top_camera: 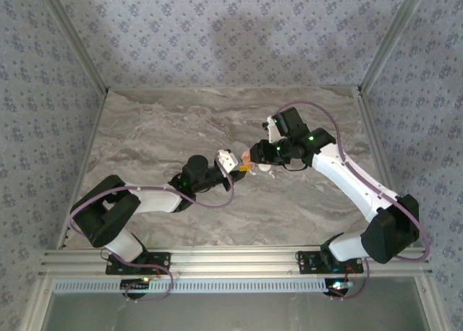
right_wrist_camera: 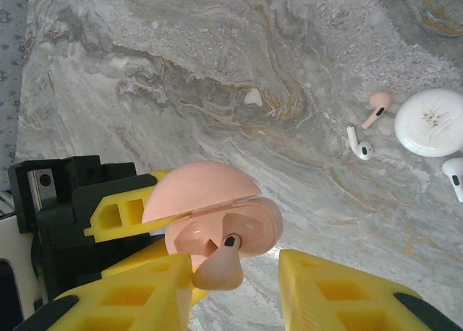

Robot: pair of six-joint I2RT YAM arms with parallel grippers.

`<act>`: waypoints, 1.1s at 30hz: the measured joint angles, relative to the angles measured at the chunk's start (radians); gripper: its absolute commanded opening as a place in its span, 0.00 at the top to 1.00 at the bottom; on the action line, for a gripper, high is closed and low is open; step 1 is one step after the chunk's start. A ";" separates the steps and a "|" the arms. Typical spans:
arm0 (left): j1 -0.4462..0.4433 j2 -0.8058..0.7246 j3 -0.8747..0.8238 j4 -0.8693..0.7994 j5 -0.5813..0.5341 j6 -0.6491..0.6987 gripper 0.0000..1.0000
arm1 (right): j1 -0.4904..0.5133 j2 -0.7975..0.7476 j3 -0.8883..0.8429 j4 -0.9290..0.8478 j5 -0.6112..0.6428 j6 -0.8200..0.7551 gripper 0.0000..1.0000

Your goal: Insert the wireless bluetooth earbuds into the charging case

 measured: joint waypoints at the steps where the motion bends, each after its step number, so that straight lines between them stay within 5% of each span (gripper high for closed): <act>1: 0.000 0.000 0.000 0.000 0.000 0.000 0.91 | 0.000 0.003 0.000 0.000 -0.003 0.000 0.64; 19: -0.004 -0.001 0.000 -0.007 -0.003 0.000 0.91 | 0.002 0.026 0.014 -0.011 -0.029 -0.036 0.77; 33: -0.004 -0.018 0.000 -0.045 0.041 0.019 0.91 | 0.007 0.065 0.079 -0.131 -0.036 -0.327 0.80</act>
